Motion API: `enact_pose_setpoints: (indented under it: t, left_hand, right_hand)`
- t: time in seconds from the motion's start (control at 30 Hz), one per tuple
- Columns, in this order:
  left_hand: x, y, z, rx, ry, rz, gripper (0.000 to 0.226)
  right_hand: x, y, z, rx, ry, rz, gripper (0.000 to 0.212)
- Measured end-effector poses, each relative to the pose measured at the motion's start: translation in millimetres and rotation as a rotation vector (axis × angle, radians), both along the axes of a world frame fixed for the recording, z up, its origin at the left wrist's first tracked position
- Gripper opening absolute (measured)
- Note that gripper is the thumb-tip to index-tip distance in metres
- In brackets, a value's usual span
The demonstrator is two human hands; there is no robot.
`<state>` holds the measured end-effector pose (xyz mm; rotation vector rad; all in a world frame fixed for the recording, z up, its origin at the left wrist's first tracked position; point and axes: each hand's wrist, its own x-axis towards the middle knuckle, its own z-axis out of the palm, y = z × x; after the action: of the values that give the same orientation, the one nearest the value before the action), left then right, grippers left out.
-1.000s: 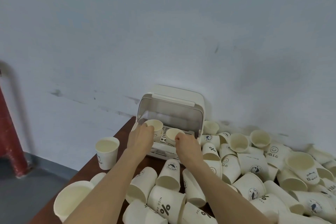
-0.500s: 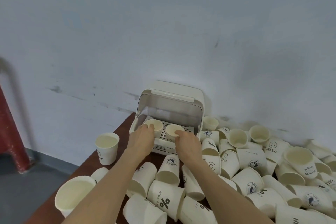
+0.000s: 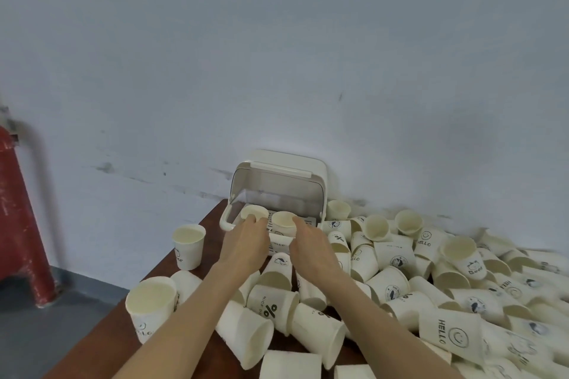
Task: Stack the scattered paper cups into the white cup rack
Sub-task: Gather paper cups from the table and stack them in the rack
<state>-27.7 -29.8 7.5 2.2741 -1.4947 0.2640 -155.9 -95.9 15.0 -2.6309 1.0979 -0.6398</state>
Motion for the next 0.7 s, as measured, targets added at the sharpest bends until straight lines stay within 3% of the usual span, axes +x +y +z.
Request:
enact_pose_setpoints:
  t: [0.4,0.7]
  left_hand:
    - [-51.0,55.2,-20.5,-0.115,0.173,0.08,0.026]
    - [-54.4,79.9,-37.7,0.004,0.227,0.4,0.018]
  right_hand:
    - [-48.9,43.9,6.3,-0.056,-0.066,-0.021,0.04]
    - [-48.7,42.9,-2.4,-0.039,-0.087,0.004,0.031]
